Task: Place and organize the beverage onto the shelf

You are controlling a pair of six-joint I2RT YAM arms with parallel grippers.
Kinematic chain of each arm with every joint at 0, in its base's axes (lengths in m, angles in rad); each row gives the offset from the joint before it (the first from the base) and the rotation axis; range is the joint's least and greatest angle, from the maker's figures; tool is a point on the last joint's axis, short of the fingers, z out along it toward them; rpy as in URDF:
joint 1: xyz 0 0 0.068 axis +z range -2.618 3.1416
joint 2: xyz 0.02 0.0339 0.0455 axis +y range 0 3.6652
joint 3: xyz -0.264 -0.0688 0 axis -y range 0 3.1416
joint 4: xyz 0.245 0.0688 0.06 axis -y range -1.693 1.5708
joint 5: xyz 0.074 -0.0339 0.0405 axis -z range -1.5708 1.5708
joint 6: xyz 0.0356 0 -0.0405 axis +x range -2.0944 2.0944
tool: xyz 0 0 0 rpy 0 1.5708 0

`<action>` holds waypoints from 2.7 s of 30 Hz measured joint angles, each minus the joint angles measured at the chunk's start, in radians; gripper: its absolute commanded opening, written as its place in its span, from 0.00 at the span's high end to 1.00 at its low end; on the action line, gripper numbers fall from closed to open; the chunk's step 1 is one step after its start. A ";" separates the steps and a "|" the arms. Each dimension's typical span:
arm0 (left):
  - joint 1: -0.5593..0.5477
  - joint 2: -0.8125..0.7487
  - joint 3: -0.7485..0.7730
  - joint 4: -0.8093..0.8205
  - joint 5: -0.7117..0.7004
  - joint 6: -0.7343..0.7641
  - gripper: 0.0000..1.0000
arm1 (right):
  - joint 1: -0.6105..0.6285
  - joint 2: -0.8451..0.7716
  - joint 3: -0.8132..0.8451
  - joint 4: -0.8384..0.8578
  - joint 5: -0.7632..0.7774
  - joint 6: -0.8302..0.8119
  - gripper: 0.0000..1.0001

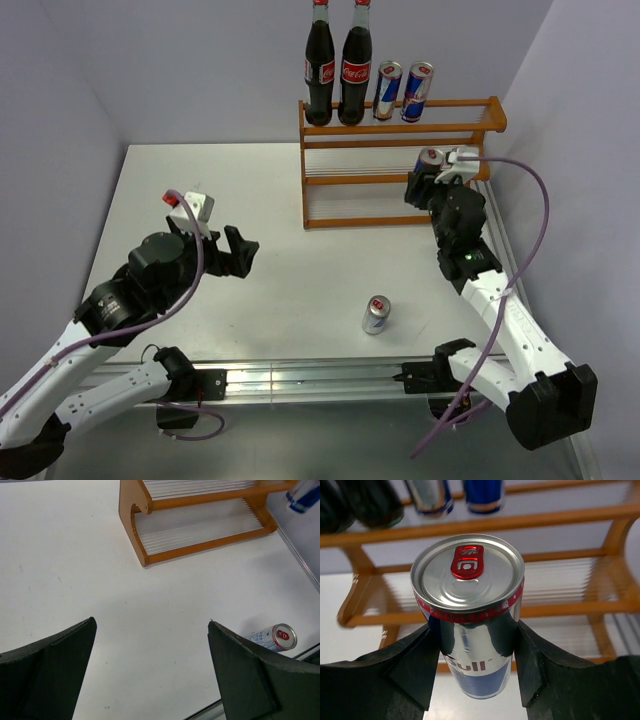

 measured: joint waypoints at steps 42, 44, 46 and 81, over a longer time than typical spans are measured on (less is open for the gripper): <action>0.000 -0.151 -0.159 0.114 -0.027 0.057 0.01 | -0.455 0.662 0.695 0.054 -0.741 -0.115 1.00; 0.000 -0.148 -0.159 0.114 -0.027 0.057 0.00 | -0.457 0.672 0.702 0.064 -0.753 -0.111 1.00; 0.000 -0.142 -0.159 0.114 -0.027 0.057 0.00 | -0.457 0.683 0.715 0.062 -0.764 -0.109 1.00; 0.069 -0.086 -0.159 0.129 0.027 0.058 0.00 | -0.462 0.798 0.783 0.178 -0.911 -0.042 1.00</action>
